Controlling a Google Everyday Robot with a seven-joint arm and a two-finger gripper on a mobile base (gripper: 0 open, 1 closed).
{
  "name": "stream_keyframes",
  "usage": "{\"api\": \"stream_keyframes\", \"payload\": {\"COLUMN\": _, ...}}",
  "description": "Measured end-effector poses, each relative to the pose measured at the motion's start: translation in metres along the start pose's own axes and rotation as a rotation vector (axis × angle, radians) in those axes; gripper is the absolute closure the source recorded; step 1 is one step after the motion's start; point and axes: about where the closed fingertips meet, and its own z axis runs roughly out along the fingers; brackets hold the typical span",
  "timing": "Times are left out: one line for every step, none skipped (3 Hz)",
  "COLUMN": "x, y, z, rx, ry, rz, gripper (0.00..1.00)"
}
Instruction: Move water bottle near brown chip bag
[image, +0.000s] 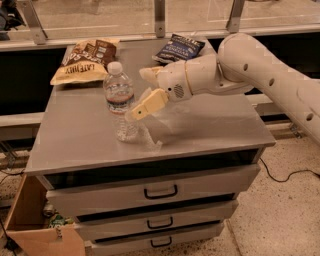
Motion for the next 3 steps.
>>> {"api": "stream_keyframes", "payload": {"x": -0.003, "y": 0.017, "z": 0.008, "rx": -0.033, "ry": -0.045, "rz": -0.014, "gripper": 0.00}}
{"api": "stream_keyframes", "payload": {"x": -0.006, "y": 0.039, "z": 0.023, "rx": -0.075, "ry": -0.101, "rz": -0.029, "gripper": 0.00}}
{"api": "stream_keyframes", "payload": {"x": -0.003, "y": 0.053, "z": 0.036, "rx": -0.103, "ry": -0.136, "rz": -0.036, "gripper": 0.17}}
